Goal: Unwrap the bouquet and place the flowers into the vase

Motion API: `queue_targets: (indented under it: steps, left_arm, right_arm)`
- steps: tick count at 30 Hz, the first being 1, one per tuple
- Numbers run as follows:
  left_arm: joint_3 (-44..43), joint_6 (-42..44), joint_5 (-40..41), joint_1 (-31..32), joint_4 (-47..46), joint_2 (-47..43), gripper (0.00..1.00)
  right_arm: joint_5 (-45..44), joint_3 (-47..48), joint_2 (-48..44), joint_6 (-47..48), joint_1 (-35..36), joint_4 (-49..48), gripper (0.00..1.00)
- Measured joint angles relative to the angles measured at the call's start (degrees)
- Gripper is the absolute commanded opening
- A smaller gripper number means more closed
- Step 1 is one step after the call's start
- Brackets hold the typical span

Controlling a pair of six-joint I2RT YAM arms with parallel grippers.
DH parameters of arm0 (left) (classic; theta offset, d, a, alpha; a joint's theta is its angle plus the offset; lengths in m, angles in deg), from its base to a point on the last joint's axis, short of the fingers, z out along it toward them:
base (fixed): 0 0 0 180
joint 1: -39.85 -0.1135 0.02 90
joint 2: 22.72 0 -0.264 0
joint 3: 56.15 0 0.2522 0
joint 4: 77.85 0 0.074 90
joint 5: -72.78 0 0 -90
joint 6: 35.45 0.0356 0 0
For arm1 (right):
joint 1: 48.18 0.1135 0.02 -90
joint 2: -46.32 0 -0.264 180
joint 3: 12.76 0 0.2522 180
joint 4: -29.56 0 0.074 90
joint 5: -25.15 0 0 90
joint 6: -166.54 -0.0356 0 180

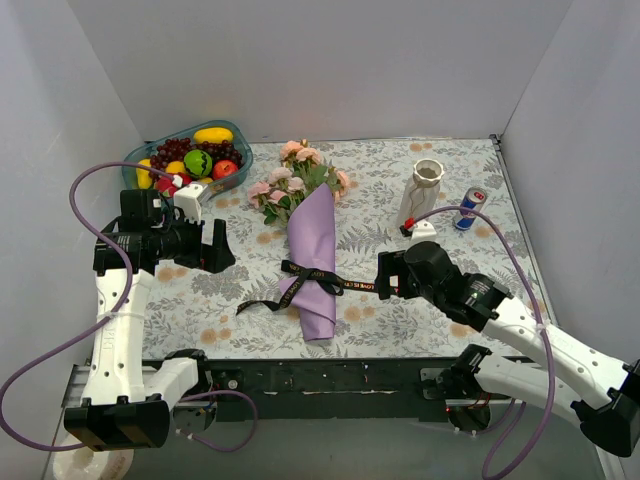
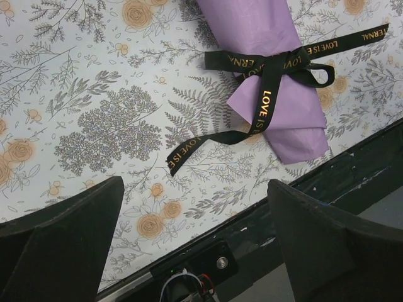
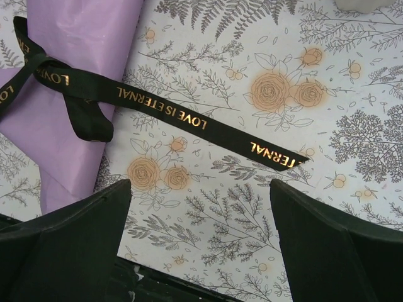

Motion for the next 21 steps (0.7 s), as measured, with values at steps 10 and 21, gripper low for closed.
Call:
queue_targets:
  steps: [10, 21]
  left_arm:
    - [-2.16, -0.22, -3.61, 3.85, -0.26, 3.65, 0.98]
    - [0.0, -3.19, 0.02, 20.04, -8.11, 10.58, 0.98]
  right_arm:
    - [0.26, -3.93, -0.35, 1.95, 0.0, -2.64, 0.98]
    - [-0.04, -6.05, 5.51, 5.01, 0.0, -5.46, 0.96]
